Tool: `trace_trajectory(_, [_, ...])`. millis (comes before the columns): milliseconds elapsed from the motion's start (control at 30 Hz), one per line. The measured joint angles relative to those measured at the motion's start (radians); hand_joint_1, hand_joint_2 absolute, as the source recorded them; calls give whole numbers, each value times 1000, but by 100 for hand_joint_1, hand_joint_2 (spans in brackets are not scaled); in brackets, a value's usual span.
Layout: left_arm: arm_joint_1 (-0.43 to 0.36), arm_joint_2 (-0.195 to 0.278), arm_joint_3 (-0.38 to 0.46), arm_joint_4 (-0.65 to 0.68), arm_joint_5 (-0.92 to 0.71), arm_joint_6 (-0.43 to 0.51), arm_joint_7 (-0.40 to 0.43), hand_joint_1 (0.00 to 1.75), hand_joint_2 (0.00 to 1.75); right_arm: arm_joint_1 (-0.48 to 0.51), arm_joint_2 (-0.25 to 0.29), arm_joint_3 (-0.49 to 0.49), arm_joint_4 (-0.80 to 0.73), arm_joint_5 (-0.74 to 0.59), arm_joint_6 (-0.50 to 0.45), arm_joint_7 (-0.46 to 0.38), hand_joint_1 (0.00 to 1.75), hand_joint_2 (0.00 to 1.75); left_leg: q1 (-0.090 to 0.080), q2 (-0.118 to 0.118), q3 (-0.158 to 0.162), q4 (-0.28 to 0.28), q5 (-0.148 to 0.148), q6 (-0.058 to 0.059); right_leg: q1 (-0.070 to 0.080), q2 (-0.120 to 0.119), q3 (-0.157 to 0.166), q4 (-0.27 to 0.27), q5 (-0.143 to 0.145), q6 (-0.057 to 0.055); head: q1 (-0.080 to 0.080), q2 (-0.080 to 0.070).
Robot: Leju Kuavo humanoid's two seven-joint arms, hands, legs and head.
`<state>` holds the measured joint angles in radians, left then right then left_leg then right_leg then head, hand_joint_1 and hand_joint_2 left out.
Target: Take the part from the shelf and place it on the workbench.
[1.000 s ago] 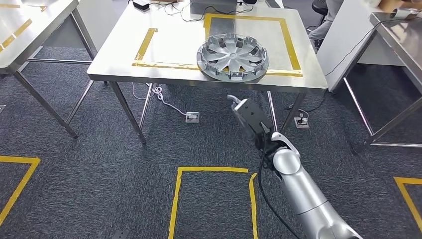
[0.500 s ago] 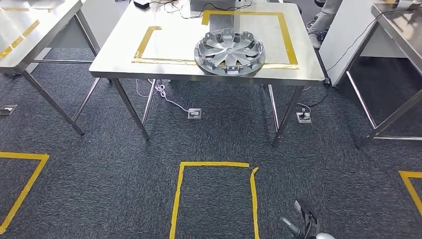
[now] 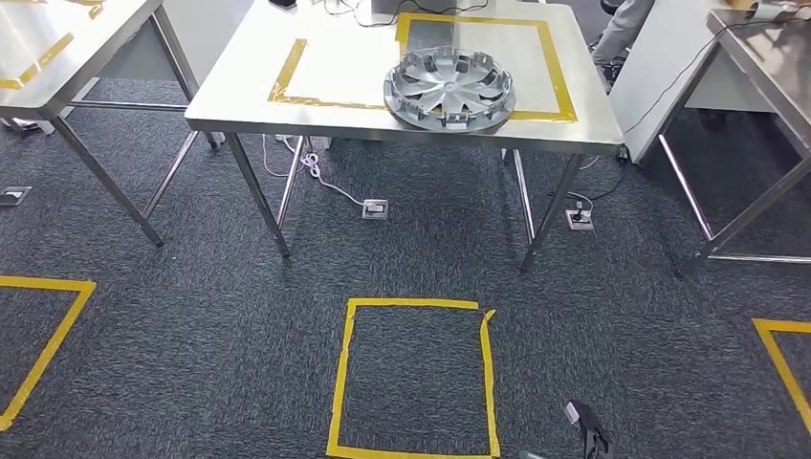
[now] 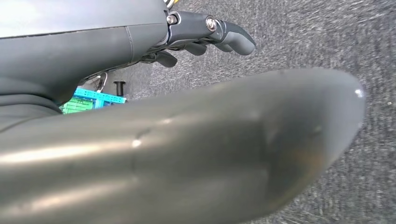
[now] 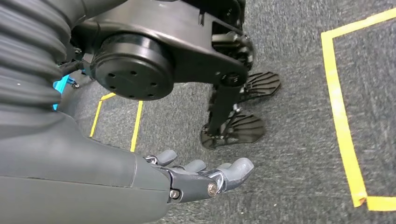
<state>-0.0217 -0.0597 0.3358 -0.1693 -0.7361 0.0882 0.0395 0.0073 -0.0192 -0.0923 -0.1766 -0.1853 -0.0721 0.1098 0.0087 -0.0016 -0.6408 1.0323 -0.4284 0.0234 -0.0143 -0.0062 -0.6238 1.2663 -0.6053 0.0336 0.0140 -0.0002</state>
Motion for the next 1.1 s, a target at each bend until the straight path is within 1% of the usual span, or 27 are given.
trace_trajectory(33, [0,0,0,0,2,4,-4,0,0,-1,-1,-1,0,1,2,-9,0,175,0,0,-11,2,9,-4,-1,0,48,-63,28,-1,0,0])
trace_trajectory(100, [-1,-1,3,-1,8,14,-12,0,0,-5,-3,-1,1,5,7,-30,0,175,0,-1,-27,4,28,-16,2,3,137,-201,41,-8,-1,0])
trace_trajectory(133, [-2,-1,4,-1,9,18,-14,0,0,-7,-5,-1,1,7,10,-36,0,175,0,-1,-29,3,37,-23,5,5,160,-241,36,-13,-1,0])
trace_trajectory(167, [-2,-1,5,-1,9,21,-14,0,0,-9,-7,-1,2,10,14,-40,0,175,0,-2,-30,-1,47,-30,9,7,165,-257,31,-20,-1,0])
trace_trajectory(233, [-2,0,5,-1,6,22,-13,0,0,-9,-10,-1,4,14,18,-38,0,175,2,-3,-32,-9,62,-43,9,7,148,-258,49,-37,-1,0])
trace_trajectory(267, [-1,0,5,-1,4,22,-12,0,0,-9,-11,-1,5,15,19,-35,0,175,3,-3,-39,-2,48,-48,8,5,136,-259,61,-47,-2,0])
trace_trajectory(300, [0,-1,6,0,2,22,-11,0,0,-9,-12,-1,5,15,18,-33,0,175,4,-4,-49,22,15,-52,7,3,123,-261,75,-56,-4,0])
trace_trajectory(333, [0,-1,6,0,0,22,-10,0,0,-10,-12,-1,6,15,18,-31,0,175,5,-3,-64,69,-37,-55,6,1,109,-262,87,-63,-6,0])
trace_trajectory(400, [-2,-2,6,0,-4,22,-9,0,0,-8,-12,-1,7,14,14,-27,0,175,4,-3,-88,198,-131,-60,10,-1,81,-261,110,-68,-9,0])
trace_trajectory(433, [-2,-2,6,0,-6,22,-9,0,0,-8,-12,-1,7,14,13,-25,0,175,4,-3,-90,248,-148,-60,12,-1,67,-260,120,-68,-10,0])
trace_trajectory(467, [-3,-2,6,0,-8,22,-8,0,0,-7,-12,-1,8,15,11,-22,0,175,4,-3,-76,270,-142,-59,14,-2,54,-259,130,-67,-10,0])
trace_trajectory(500, [-3,-1,6,0,-9,22,-7,0,0,-6,-12,-1,8,16,10,-21,0,175,4,-3,-44,254,-121,-57,16,-3,41,-258,140,-66,-10,0])
trace_trajectory(533, [-4,-1,6,-1,-9,22,-6,0,0,-6,-12,-1,9,19,9,-19,0,175,3,-3,7,200,-98,-52,17,-3,31,-256,149,-64,-10,0])
trace_trajectory(600, [-8,-1,6,-1,-9,22,-5,0,0,-6,-12,-1,10,24,7,-16,0,175,-2,-3,119,50,-95,-41,20,-4,17,-253,165,-56,-10,0])
trace_trajectory(633, [-9,-1,6,-2,-9,23,-5,0,0,-6,-11,-1,10,26,6,-15,0,175,-5,-3,152,-4,-102,-37,20,-4,15,-253,173,-51,-9,0])
trace_trajectory(667, [-11,-1,6,-2,-9,23,-5,0,0,-6,-11,-1,10,26,5,-15,0,175,-8,-3,166,-31,-111,-33,18,-5,13,-253,181,-45,-10,0])
trace_trajectory(733, [-12,-1,6,-1,-9,23,-5,0,0,-5,-12,-1,12,27,4,-13,0,175,-8,-2,156,-41,-97,-23,15,-3,9,-255,193,-33,-11,0])
trace_trajectory(767, [-13,-2,6,-1,-9,23,-5,0,0,-3,-12,-1,13,27,4,-12,0,175,-6,-1,149,-45,-89,-15,14,-1,3,-247,185,-28,-11,0])
trace_trajectory(800, [-14,-2,6,-1,-9,23,-6,0,0,-1,-12,-1,13,27,4,-11,0,175,-3,0,140,-48,-79,-8,13,1,-9,-224,159,-22,-9,0])
trace_trajectory(833, [-14,-2,6,-1,-9,22,-8,0,44,-1,-12,0,14,29,3,-9,0,175,-1,1,128,-51,-68,-3,12,3,-25,-182,118,-17,-7,0])
trace_trajectory(900, [-13,-1,7,-1,-10,18,-16,0,131,-1,-14,0,14,36,1,-1,0,175,-1,2,103,-49,-49,-1,7,5,-64,-58,31,-7,-3,0])
trace_trajectory(933, [-13,-1,7,-1,-10,15,-17,0,175,-1,-16,0,15,42,0,7,0,175,0,3,91,-46,-40,-2,5,5,-73,-6,11,-3,-3,0])
trace_trajectory(967, [-13,-1,7,-1,-11,14,-14,0,175,0,-17,0,15,47,-2,17,0,175,1,4,79,-42,-32,-4,3,5,-68,17,13,0,-3,0])
trace_trajectory(1000, [-13,-1,7,-1,-11,14,-7,0,175,1,-19,1,16,52,-4,26,0,175,2,5,68,-36,-26,-7,1,5,-42,0,31,3,-2,0])
trace_trajectory(1033, [-13,-2,7,-2,-11,13,1,0,175,2,-21,1,16,55,-5,34,0,175,4,6,57,-29,-21,-11,-2,5,4,-58,56,4,-2,0])
trace_trajectory(1067, [-13,-1,7,-7,-7,11,8,0,175,6,-23,2,17,57,-6,39,0,175,5,7,47,-22,-18,-15,-3,5,57,-136,65,4,-2,0])
trace_trajectory(1100, [-14,-1,7,-9,-5,10,10,0,175,7,-23,2,17,57,-6,41,0,175,6,8,42,-18,-16,-17,-4,4,88,-182,72,4,-2,0])
